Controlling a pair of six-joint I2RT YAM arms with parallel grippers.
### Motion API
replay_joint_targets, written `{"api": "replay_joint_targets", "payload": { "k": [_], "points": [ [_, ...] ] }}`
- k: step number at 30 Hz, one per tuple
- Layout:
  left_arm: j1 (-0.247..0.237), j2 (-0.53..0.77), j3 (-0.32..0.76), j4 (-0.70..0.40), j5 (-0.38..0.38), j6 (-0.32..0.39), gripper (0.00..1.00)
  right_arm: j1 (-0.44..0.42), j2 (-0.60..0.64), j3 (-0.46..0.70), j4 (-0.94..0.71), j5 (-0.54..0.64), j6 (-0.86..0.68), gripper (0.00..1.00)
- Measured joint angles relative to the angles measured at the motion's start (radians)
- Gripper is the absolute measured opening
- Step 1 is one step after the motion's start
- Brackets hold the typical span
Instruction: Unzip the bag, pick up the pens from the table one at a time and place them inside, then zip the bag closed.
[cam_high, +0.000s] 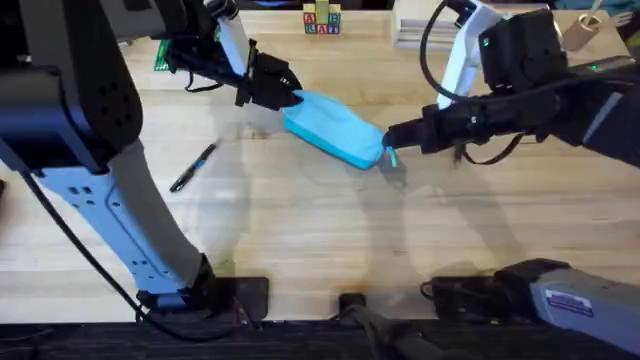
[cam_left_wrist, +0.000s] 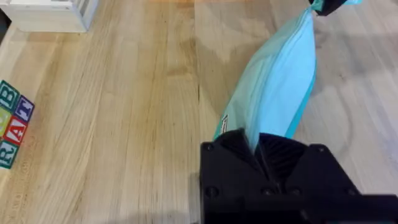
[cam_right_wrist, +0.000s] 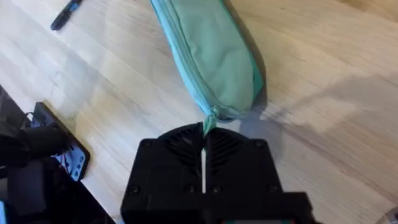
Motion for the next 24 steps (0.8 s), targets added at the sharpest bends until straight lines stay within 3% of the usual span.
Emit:
{"api": "replay_joint_targets", "payload": {
  "k": [5,17,24],
  "points": [
    [0.0,0.0,0.0,0.0,0.0,0.0,0.043,0.004,-0.015,0.015,0.01,-0.002,0.004,0.031],
    [0.014,0.0,0.0,0.005,-0.003,0.0,0.043,0.115,-0.01,0.015,0.247,0.003,0.015,0.033],
    [0.011,0.0,0.0,0.005,-0.002,0.0,0.043,0.137,0.12,0.02,0.429,-0.006,0.038,0.031]
  ]
}}
